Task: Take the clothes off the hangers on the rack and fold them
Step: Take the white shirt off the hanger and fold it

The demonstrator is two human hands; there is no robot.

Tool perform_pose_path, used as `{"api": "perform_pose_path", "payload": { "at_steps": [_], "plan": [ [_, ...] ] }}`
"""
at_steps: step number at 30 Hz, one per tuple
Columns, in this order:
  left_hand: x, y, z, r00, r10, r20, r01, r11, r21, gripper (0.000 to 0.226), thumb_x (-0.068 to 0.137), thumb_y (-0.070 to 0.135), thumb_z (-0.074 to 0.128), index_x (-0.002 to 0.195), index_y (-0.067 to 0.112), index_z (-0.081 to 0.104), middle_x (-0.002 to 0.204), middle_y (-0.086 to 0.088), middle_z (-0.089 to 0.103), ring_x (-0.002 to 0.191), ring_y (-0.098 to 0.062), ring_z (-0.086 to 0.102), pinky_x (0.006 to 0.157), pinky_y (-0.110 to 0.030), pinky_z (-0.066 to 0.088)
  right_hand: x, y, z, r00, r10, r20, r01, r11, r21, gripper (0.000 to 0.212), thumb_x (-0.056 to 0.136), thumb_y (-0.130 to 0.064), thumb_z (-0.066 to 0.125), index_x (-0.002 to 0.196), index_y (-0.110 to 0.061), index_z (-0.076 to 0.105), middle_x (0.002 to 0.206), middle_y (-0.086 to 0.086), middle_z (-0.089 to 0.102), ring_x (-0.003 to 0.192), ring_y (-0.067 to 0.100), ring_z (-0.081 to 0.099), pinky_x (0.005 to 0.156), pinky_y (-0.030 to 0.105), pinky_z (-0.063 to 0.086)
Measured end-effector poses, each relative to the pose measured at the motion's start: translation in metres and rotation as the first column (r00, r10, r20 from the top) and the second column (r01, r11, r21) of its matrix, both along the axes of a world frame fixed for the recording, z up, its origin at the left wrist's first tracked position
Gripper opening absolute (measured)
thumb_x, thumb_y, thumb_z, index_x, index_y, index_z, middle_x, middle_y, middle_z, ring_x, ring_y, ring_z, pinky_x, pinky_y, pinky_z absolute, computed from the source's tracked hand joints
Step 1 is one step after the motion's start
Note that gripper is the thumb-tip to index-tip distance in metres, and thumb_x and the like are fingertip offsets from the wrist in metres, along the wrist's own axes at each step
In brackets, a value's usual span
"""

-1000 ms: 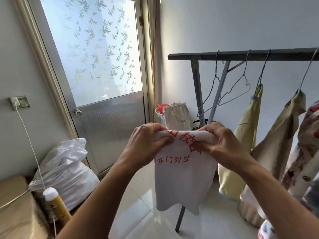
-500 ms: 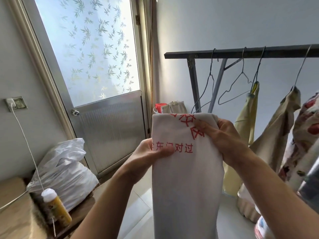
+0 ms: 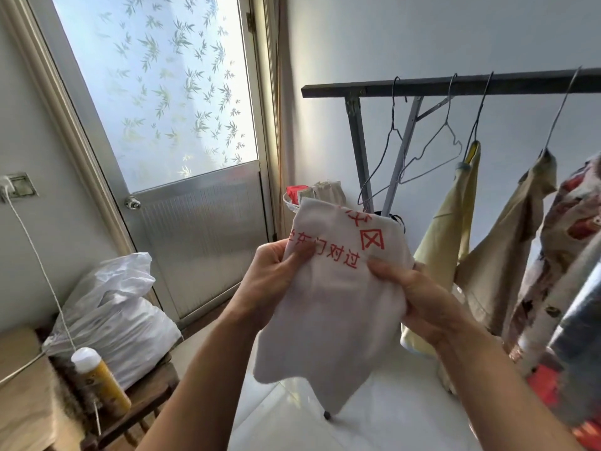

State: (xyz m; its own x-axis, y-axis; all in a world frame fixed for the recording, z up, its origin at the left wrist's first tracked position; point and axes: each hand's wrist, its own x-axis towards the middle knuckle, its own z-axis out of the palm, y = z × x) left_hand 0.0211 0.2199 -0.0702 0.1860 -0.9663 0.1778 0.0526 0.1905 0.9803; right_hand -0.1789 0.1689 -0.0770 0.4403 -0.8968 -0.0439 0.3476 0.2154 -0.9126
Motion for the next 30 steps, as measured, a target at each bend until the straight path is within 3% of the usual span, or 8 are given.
{"api": "perform_pose_path", "payload": {
  "at_steps": [5, 11, 14, 16, 19, 23, 26, 30],
  "plan": [
    [-0.001, -0.008, -0.001, 0.988, 0.143, 0.058, -0.139, 0.988, -0.059, 0.028, 0.091, 0.029, 0.064, 0.087, 0.003, 0.072, 0.080, -0.002, 0.076, 0.068, -0.008, 0.067, 0.060, -0.021, 0.052, 0.003, 0.000, 0.007, 0.995, -0.097, -0.035, 0.098, 0.995, 0.021, 0.025, 0.087, -0.010, 0.066, 0.109, 0.001, 0.068, 0.099, 0.014, 0.075, 0.084, 0.023, 0.074, 0.064, 0.029, 0.060],
    [0.007, -0.009, -0.021, 0.890, 0.415, 0.190, -0.407, 0.910, -0.082, 0.031, 0.086, 0.046, 0.067, 0.100, 0.020, 0.059, 0.091, -0.007, 0.064, 0.084, -0.028, 0.065, 0.074, -0.044, 0.060, 0.007, -0.002, 0.013, 0.968, -0.246, -0.046, 0.245, 0.969, -0.030, 0.015, 0.093, -0.016, 0.061, 0.103, -0.007, 0.068, 0.093, 0.009, 0.076, 0.083, 0.021, 0.074, 0.062, 0.027, 0.060],
    [-0.006, 0.001, -0.024, 0.919, 0.364, 0.150, -0.368, 0.930, -0.002, 0.029, 0.095, 0.040, 0.056, 0.099, 0.011, 0.058, 0.082, -0.006, 0.059, 0.064, -0.013, 0.057, 0.053, -0.028, 0.052, 0.011, -0.002, 0.013, 0.947, -0.322, -0.012, 0.321, 0.946, -0.045, 0.015, 0.094, -0.017, 0.060, 0.106, -0.010, 0.067, 0.090, 0.005, 0.076, 0.080, 0.017, 0.074, 0.061, 0.025, 0.059],
    [-0.020, 0.006, -0.029, 0.976, 0.208, 0.058, -0.215, 0.962, 0.166, 0.043, 0.097, 0.044, 0.047, 0.107, 0.003, 0.056, 0.091, -0.012, 0.061, 0.067, -0.015, 0.062, 0.049, -0.026, 0.052, 0.016, 0.000, 0.011, 0.948, -0.317, 0.028, 0.318, 0.948, -0.030, 0.020, 0.095, -0.017, 0.059, 0.112, -0.010, 0.066, 0.090, 0.003, 0.076, 0.077, 0.016, 0.074, 0.058, 0.026, 0.058],
    [-0.037, 0.007, -0.038, 0.990, 0.059, -0.130, -0.007, 0.929, 0.371, 0.060, 0.093, 0.061, 0.040, 0.122, 0.010, 0.054, 0.110, -0.014, 0.067, 0.089, -0.024, 0.071, 0.063, -0.033, 0.060, 0.024, 0.004, 0.006, 0.959, -0.269, 0.094, 0.268, 0.963, 0.028, 0.026, 0.096, -0.018, 0.058, 0.120, -0.010, 0.063, 0.099, 0.006, 0.076, 0.086, 0.020, 0.074, 0.066, 0.032, 0.059],
    [-0.045, 0.004, -0.045, 0.854, 0.046, -0.519, 0.140, 0.939, 0.313, 0.065, 0.088, 0.068, 0.038, 0.113, 0.013, 0.064, 0.090, -0.007, 0.076, 0.081, -0.024, 0.073, 0.080, -0.047, 0.058, 0.034, 0.008, -0.005, 0.973, -0.163, 0.166, 0.139, 0.980, 0.145, 0.032, 0.095, -0.020, 0.055, 0.125, -0.008, 0.060, 0.110, 0.012, 0.073, 0.099, 0.028, 0.071, 0.079, 0.042, 0.057],
    [-0.047, 0.004, -0.045, 0.722, -0.010, -0.692, 0.187, 0.966, 0.181, 0.071, 0.085, 0.065, 0.043, 0.127, 0.011, 0.060, 0.120, -0.014, 0.069, 0.111, -0.032, 0.066, 0.104, -0.056, 0.044, 0.040, 0.011, -0.014, 0.973, -0.120, 0.199, 0.078, 0.975, 0.209, 0.032, 0.096, -0.020, 0.052, 0.125, -0.008, 0.059, 0.112, 0.014, 0.072, 0.103, 0.030, 0.069, 0.089, 0.049, 0.054],
    [-0.052, 0.004, -0.039, 0.641, -0.012, -0.767, 0.134, 0.986, 0.097, 0.060, 0.085, 0.048, 0.054, 0.128, 0.006, 0.059, 0.121, -0.016, 0.068, 0.108, -0.028, 0.068, 0.088, -0.044, 0.058, 0.044, 0.015, -0.023, 0.973, -0.113, 0.203, 0.067, 0.973, 0.221, 0.031, 0.099, -0.018, 0.050, 0.126, -0.008, 0.059, 0.109, 0.013, 0.073, 0.097, 0.027, 0.071, 0.081, 0.044, 0.059]
  ]
}}
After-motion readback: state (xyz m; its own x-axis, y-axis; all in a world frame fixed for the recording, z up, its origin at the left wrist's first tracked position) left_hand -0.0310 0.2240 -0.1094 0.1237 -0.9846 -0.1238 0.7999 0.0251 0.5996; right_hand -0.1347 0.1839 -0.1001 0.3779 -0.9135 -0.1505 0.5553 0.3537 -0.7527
